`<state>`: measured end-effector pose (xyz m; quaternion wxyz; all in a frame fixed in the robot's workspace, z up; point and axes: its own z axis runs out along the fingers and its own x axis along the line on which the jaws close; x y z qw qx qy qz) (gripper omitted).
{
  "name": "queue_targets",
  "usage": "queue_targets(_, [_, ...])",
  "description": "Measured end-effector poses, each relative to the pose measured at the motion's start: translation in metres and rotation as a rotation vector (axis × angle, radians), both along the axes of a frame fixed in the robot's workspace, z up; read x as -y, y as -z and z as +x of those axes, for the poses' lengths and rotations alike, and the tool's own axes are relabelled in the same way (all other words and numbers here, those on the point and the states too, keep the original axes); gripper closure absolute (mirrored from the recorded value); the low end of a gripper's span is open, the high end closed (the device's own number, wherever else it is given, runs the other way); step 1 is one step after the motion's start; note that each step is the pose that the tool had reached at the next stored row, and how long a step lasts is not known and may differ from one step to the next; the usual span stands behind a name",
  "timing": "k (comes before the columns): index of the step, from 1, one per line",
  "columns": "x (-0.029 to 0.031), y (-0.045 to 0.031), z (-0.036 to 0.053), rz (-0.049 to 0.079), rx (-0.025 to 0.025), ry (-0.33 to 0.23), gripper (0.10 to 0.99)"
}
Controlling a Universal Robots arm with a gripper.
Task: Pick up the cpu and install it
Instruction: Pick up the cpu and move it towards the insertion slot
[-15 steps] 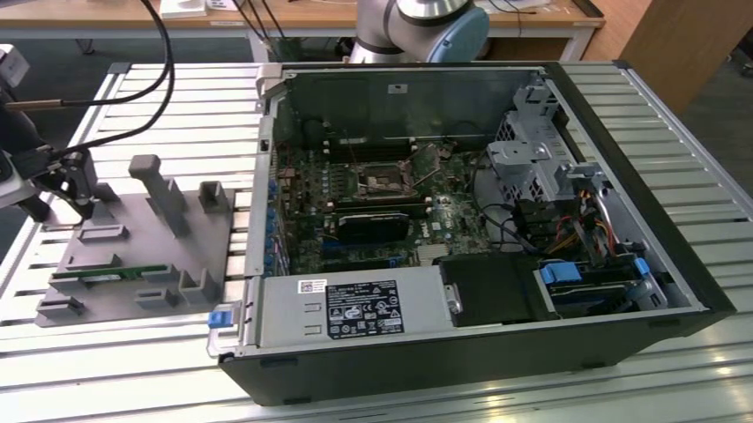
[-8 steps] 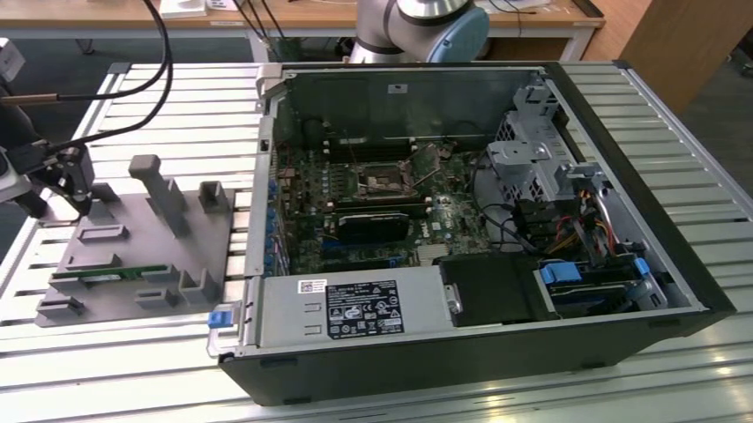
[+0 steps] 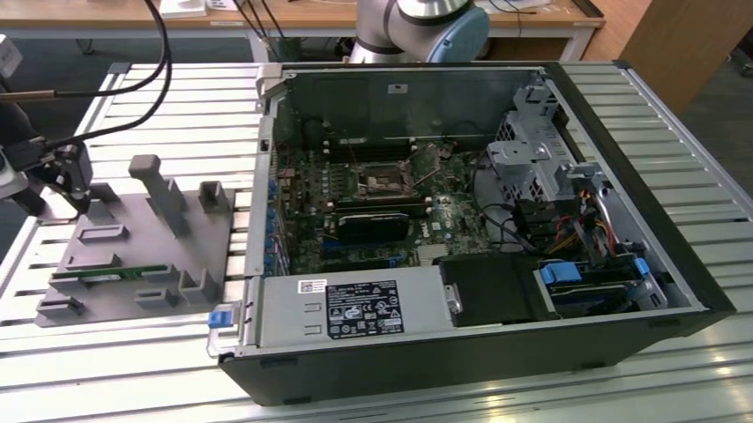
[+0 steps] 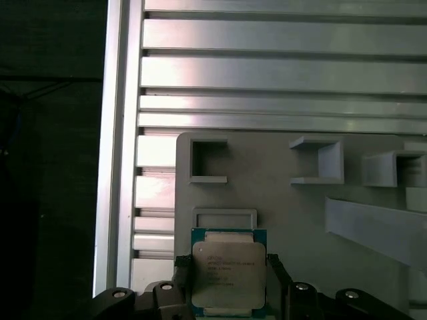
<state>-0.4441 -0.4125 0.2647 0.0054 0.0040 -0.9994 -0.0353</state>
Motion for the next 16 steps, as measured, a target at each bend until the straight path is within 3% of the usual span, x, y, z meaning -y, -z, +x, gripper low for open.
queue_targets(16, [0.0000,-0.0218,0.0000,0.000,-0.0002,0.000,0.553])
